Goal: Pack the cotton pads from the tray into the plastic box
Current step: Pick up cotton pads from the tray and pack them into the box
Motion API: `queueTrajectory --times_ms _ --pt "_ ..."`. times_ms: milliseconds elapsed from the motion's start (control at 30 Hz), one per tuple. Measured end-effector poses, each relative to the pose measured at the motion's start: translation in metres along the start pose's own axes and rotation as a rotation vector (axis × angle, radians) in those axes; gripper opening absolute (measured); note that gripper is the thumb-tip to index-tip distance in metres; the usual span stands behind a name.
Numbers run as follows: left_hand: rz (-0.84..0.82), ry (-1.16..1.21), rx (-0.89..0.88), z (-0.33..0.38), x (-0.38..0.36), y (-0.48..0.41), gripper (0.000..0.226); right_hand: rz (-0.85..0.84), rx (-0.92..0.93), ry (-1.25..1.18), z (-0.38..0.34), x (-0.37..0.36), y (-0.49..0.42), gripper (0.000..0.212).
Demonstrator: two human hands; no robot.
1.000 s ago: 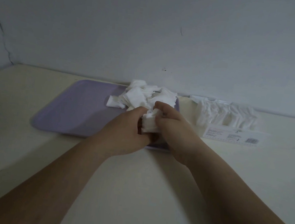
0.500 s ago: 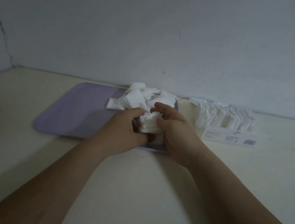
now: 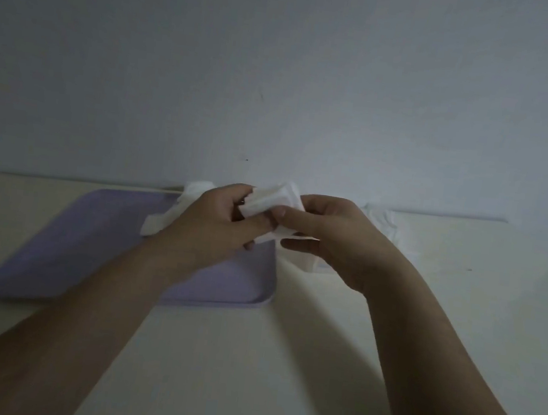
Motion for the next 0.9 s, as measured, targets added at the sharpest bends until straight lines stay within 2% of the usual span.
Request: queueTrajectory --times_ms 100,200,300,367,500,600,767,900 --pt "-0.062 0.064 0.043 0.002 -0.029 -0.015 0.017 0.088 0.021 -0.07 -0.001 0.028 0.004 0.029" --pt "-0.054 0.133 0.06 0.0 -0.051 -0.028 0.029 0.224 0.015 -0.087 -0.001 0.054 0.009 0.033" --pt "-0.01 0.068 0.061 -0.01 -0.06 -0.037 0.021 0.478 0.028 -0.051 0.001 0.093 0.016 0.037" --pt "0.034 -0.046 0.062 -0.021 -0.059 -0.041 0.011 0.579 0.024 0.028 0.002 0.106 0.018 0.046" --pt "0.006 -0.099 0.017 -0.032 -0.067 -0.046 0.01 0.626 -0.085 0.235 0.014 0.1 0.008 0.033" --pt "0.023 -0.042 0.011 -0.036 -0.073 -0.045 0.03 0.672 -0.117 0.342 0.02 0.102 0.002 0.037" --pt "0.055 0.038 0.044 -0.046 -0.074 -0.046 0.027 0.797 -0.138 0.528 0.017 0.104 0.001 0.028" --pt "0.035 0.07 0.041 -0.045 -0.076 -0.044 0.028 0.868 -0.087 0.702 0.013 0.092 0.0 0.032"
Point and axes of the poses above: each hand's wrist, its own y-axis away from the middle knuckle, its own x-axis out of the back of the hand, z = x × y, the point moved 9 cm from there along -y, towards the middle knuckle, and after that the axes turned 13 degrees about -x, right-handed, at the moved point
